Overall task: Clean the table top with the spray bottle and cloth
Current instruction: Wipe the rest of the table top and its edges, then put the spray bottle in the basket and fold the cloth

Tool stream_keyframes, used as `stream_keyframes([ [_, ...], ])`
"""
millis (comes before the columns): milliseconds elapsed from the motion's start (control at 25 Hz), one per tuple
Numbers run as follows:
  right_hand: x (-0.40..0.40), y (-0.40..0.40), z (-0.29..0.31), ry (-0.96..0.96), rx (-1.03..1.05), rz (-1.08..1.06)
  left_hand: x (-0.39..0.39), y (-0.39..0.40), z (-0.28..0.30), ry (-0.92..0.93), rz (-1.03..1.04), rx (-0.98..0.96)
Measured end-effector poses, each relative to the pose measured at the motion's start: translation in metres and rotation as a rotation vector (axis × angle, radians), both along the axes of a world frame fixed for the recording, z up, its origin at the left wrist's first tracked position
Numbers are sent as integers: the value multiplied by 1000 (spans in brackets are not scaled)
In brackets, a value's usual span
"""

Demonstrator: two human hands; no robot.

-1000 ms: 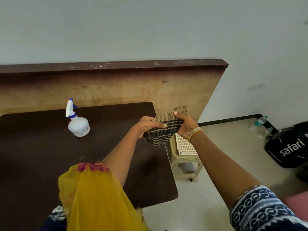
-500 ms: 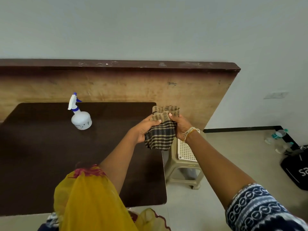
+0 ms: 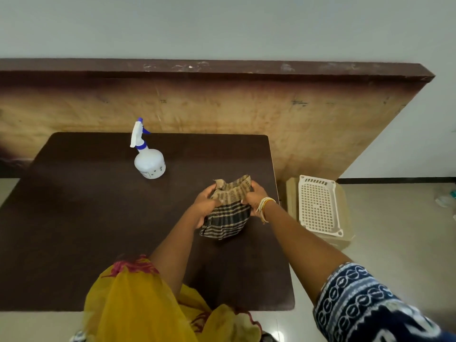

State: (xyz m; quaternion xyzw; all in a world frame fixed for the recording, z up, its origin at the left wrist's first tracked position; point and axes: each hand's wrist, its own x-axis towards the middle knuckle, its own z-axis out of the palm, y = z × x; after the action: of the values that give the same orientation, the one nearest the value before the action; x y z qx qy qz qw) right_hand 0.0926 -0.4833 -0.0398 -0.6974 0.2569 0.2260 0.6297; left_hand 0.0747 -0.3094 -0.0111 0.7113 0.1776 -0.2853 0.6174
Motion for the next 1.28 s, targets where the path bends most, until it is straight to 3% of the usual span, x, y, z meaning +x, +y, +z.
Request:
stream_keyframes([
  [320,43,34,-13,24,-275,36,40,53,-29,76,67,-33],
  [520,74,80,12,116,-947,216,71,98,-16,45,242,125],
  [600,95,112,22,-21,-876,254,86,122,-15,23,337,152],
  [680,116,149,29,-199,-602,261,98,142,-15,10,389,216],
  [800,138,208,44,-315,-340,386,108,159,-17,10,315,499],
  [1000,160,273,54,-398,-293,632,120,179,-6,-71,274,681],
  [1120,163,268,45,-366,-201,550,118,185,-3,-148,306,579],
  [1280,158,224,47,-334,52,253,114,170,6,-263,210,468],
])
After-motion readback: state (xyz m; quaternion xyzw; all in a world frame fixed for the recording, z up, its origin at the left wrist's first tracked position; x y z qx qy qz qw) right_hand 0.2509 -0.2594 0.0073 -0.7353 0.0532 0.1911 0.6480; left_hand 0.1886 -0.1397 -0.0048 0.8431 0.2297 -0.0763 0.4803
